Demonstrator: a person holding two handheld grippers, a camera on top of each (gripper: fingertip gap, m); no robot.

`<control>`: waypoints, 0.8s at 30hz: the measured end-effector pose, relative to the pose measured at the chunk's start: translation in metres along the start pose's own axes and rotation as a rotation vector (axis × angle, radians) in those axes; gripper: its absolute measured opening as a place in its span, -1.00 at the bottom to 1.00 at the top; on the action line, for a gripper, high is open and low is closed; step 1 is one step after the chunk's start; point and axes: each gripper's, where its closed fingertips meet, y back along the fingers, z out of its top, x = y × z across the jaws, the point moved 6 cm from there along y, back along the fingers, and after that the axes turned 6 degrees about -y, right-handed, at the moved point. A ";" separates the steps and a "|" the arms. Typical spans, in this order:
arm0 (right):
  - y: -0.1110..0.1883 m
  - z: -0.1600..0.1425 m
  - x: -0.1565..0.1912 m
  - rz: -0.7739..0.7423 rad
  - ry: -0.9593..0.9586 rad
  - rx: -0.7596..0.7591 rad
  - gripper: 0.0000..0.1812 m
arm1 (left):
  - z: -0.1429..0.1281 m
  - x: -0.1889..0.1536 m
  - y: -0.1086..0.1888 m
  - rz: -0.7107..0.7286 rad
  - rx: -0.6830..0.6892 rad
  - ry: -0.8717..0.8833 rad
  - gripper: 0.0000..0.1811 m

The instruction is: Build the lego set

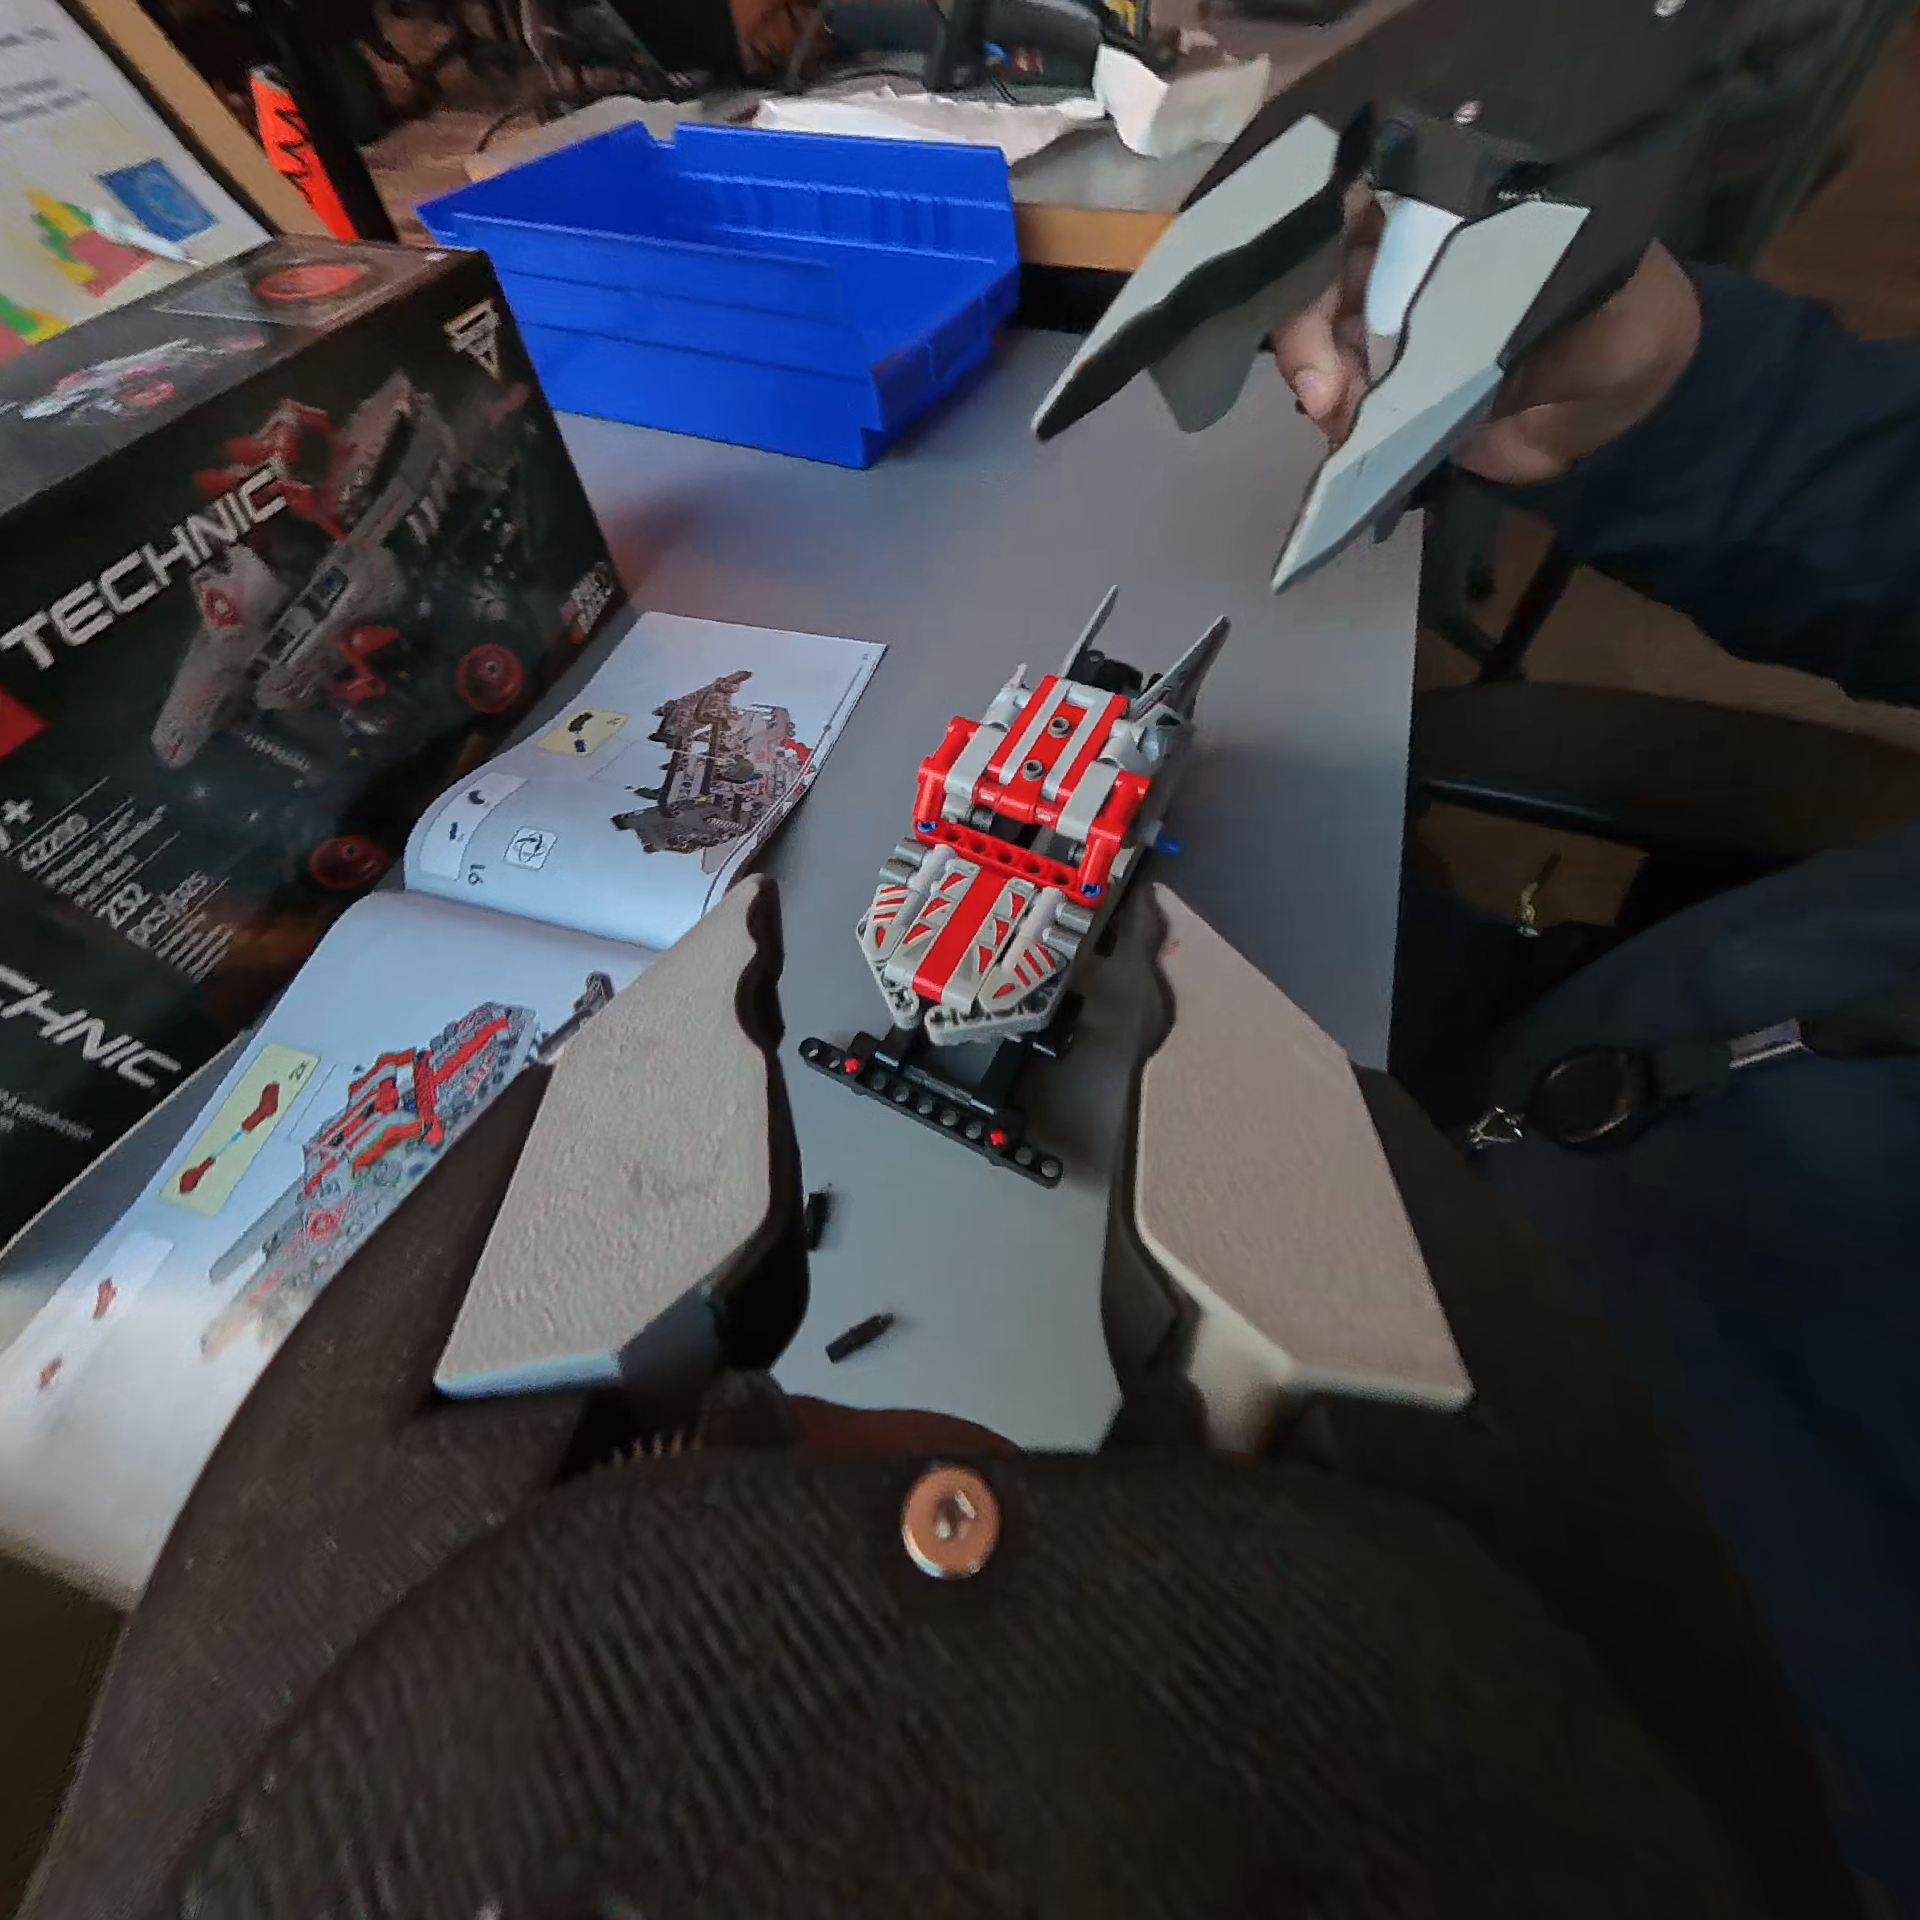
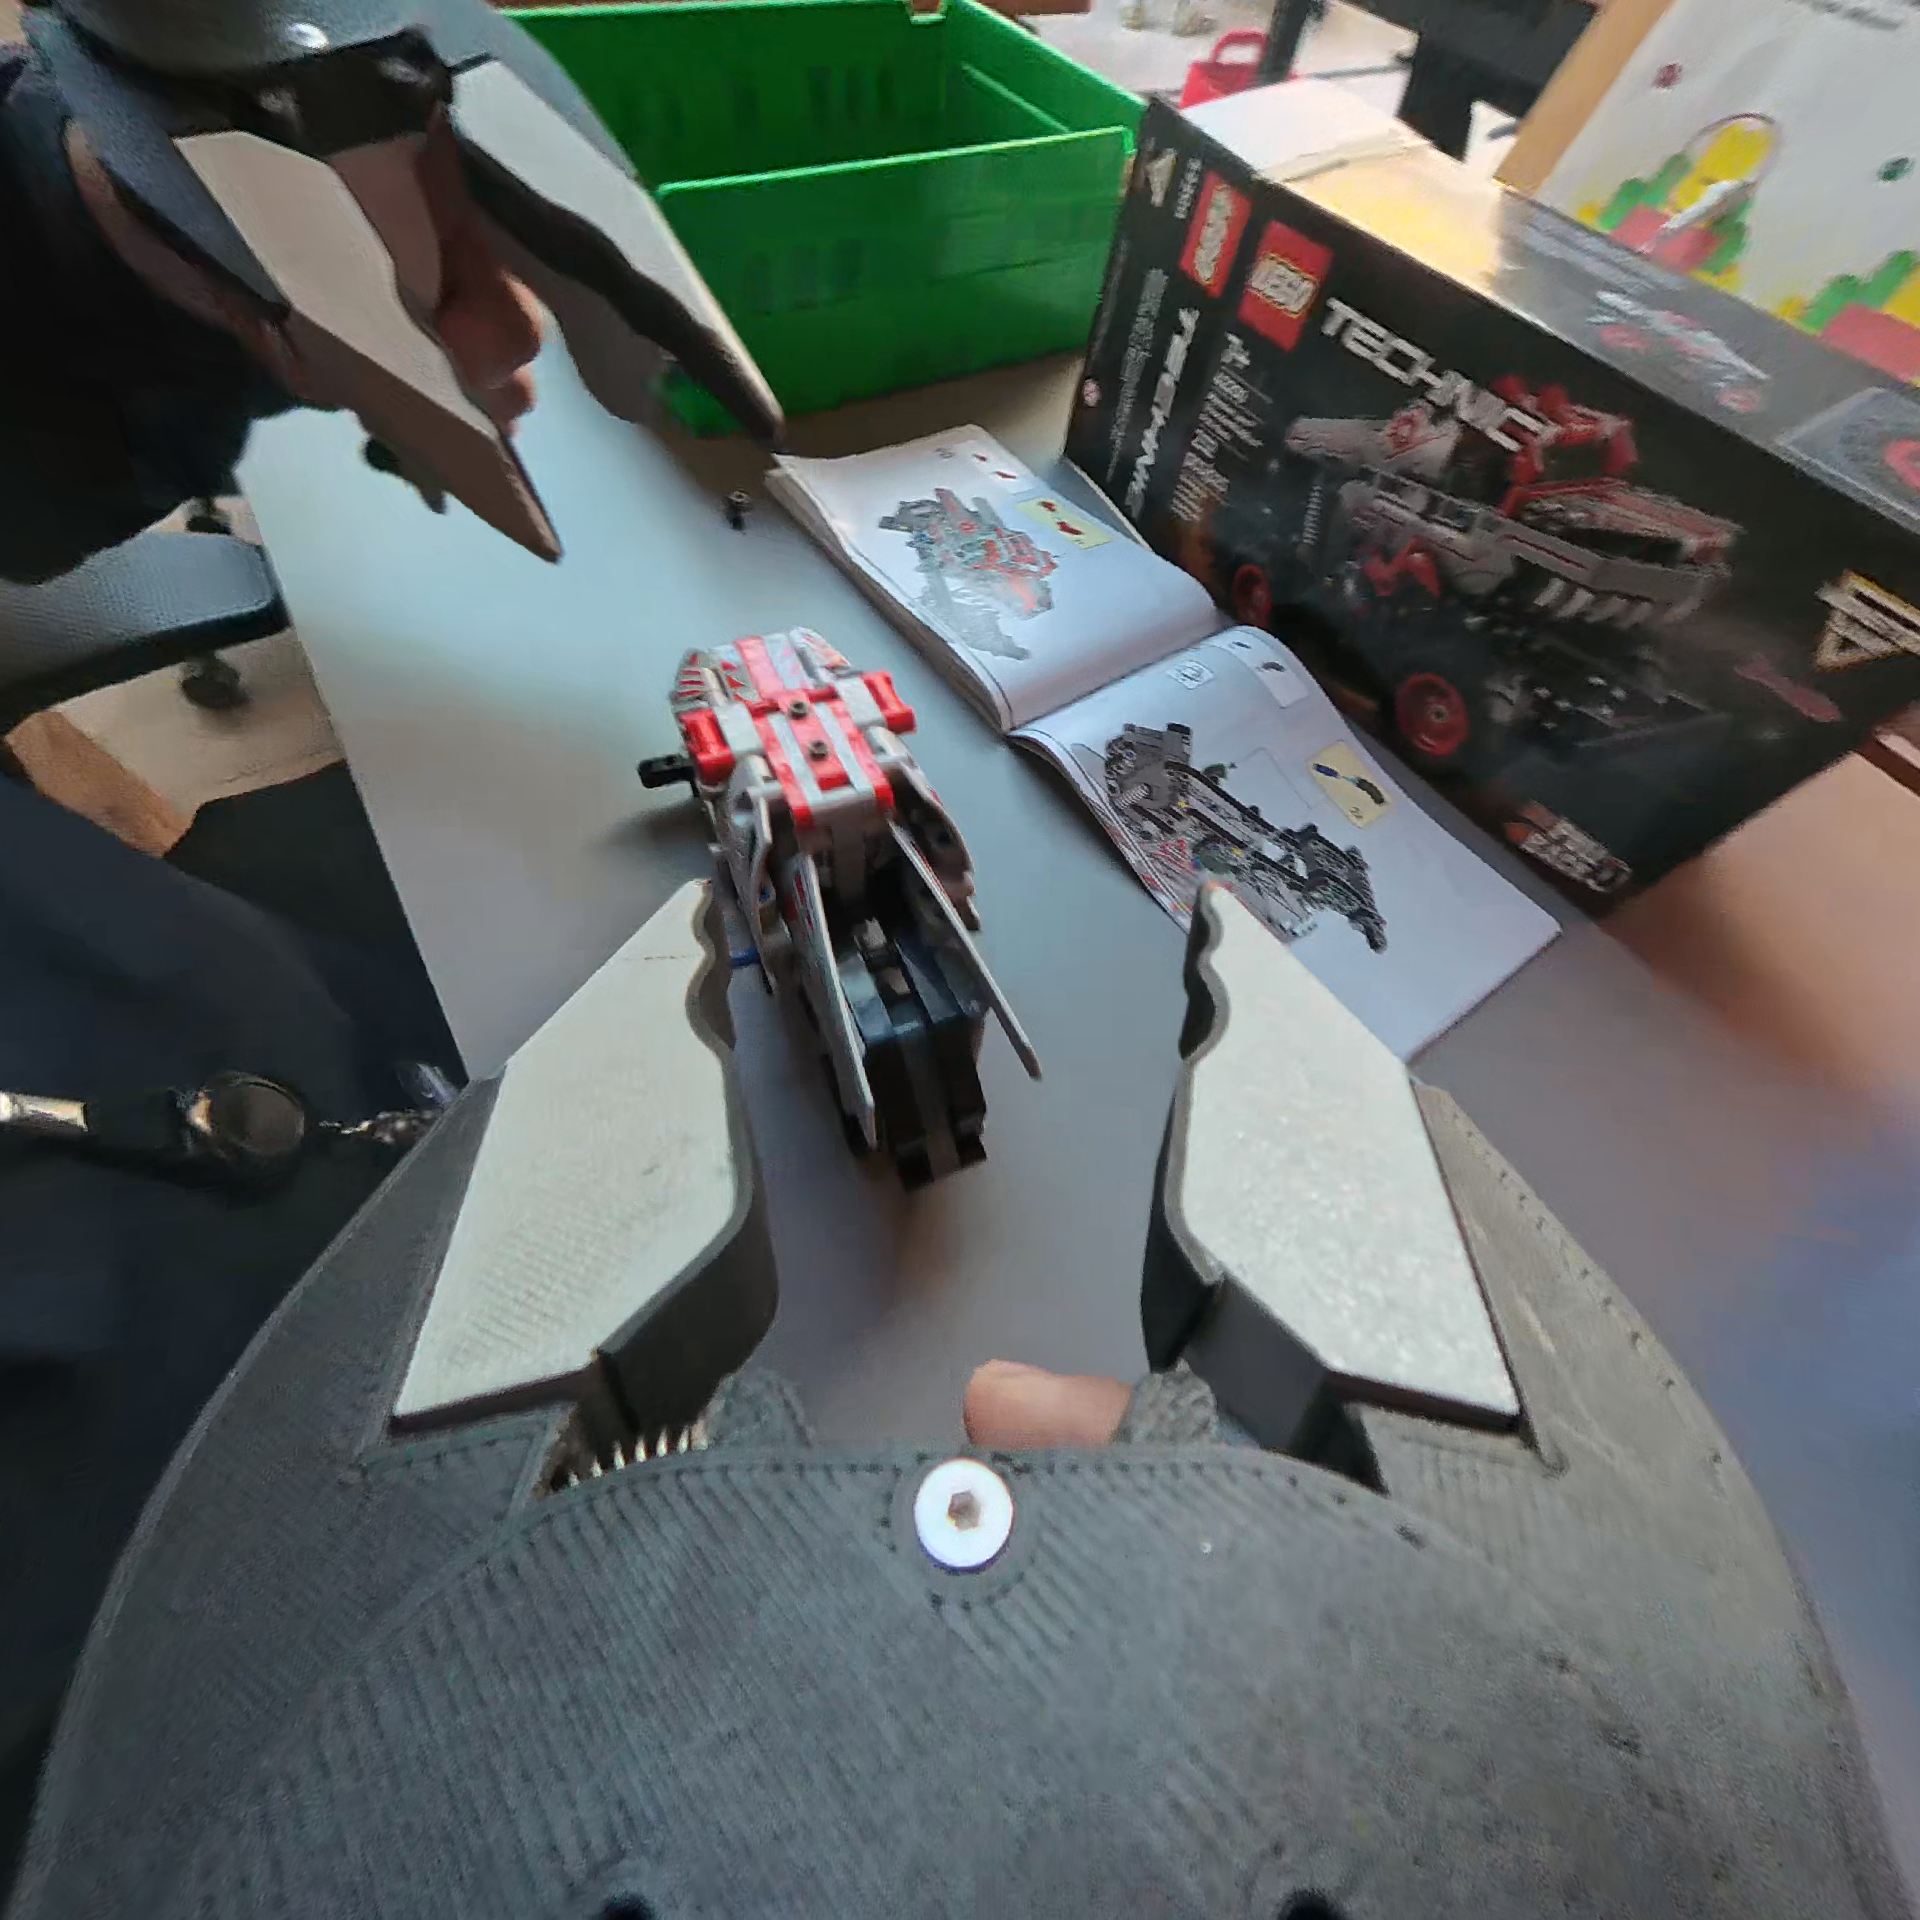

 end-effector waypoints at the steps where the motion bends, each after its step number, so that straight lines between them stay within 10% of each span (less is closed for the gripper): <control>1: 0.004 -0.003 -0.003 -0.025 -0.011 -0.001 -0.02 | -0.004 -0.001 0.003 0.005 -0.003 0.014 -0.28; 24: 0.021 -0.047 -0.008 -0.092 0.019 -0.105 -0.03 | -0.068 -0.009 0.004 0.122 0.060 0.112 -0.27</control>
